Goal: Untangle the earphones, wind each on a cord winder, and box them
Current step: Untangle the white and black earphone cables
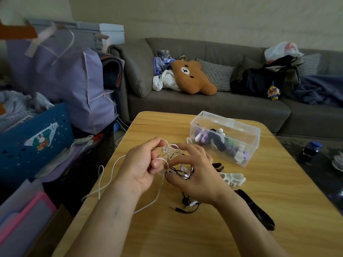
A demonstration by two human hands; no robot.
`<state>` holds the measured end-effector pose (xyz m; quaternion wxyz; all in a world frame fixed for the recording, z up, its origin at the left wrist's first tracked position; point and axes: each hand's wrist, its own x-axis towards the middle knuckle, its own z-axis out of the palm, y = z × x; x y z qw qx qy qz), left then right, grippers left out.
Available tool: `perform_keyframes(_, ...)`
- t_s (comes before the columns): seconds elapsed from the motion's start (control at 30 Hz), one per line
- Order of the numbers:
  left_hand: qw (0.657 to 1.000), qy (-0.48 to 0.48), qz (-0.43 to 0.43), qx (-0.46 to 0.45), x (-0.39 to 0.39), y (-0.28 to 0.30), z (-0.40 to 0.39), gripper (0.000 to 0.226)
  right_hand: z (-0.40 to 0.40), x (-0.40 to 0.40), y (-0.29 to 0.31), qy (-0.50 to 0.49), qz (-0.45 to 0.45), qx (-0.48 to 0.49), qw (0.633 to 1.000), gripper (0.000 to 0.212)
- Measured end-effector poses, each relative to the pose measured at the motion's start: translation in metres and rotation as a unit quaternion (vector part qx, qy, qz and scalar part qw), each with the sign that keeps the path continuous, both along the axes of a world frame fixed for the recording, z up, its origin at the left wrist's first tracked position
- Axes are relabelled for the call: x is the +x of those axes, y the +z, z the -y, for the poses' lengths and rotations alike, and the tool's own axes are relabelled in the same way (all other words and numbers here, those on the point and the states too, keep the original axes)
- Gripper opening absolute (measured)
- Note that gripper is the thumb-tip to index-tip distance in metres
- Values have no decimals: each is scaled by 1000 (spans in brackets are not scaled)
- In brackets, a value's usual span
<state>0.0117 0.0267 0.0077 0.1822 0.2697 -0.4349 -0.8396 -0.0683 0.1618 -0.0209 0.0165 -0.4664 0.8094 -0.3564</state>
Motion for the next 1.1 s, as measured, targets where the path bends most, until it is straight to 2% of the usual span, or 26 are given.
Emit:
perform_keyframes(0.1,999,-7,-19,44,-1,1,-1,19,-1,1,5,6,29,-52,998,18)
perform_keyframes(0.2,998,-16,-28,55,-3,2,-3,20,-4,-4,8,-15,5,-79,997,7)
perform_keyframes(0.27,1000,-14,-6,5,-3,2,-4,21,-6,-7,7,-38,-1,-92,995,3)
perform_keyframes(0.37,993,3,41,-114,-2,-1,-3,23,-9,-13,5,-91,-19,-130,987,5)
perform_keyframes(0.5,975,-8,72,-209,0,-1,-2,22,-12,-17,10,-118,-62,-118,984,2)
perform_keyframes(0.67,941,-36,122,-313,-2,-8,-3,9,-13,-10,16,-80,59,-78,992,4)
perform_keyframes(0.73,922,-50,131,-361,0,-8,-5,5,-13,-9,14,-79,91,-92,988,3)
perform_keyframes(0.83,887,-108,127,-431,4,-6,-8,12,-13,-9,14,-92,139,-127,978,10)
perform_keyframes(1.0,871,-111,107,-466,6,-6,-6,15,-18,-9,22,-82,200,-144,966,6)
perform_keyframes(1.1,864,-125,99,-477,4,-9,-8,18,-18,-9,25,-30,258,-129,957,5)
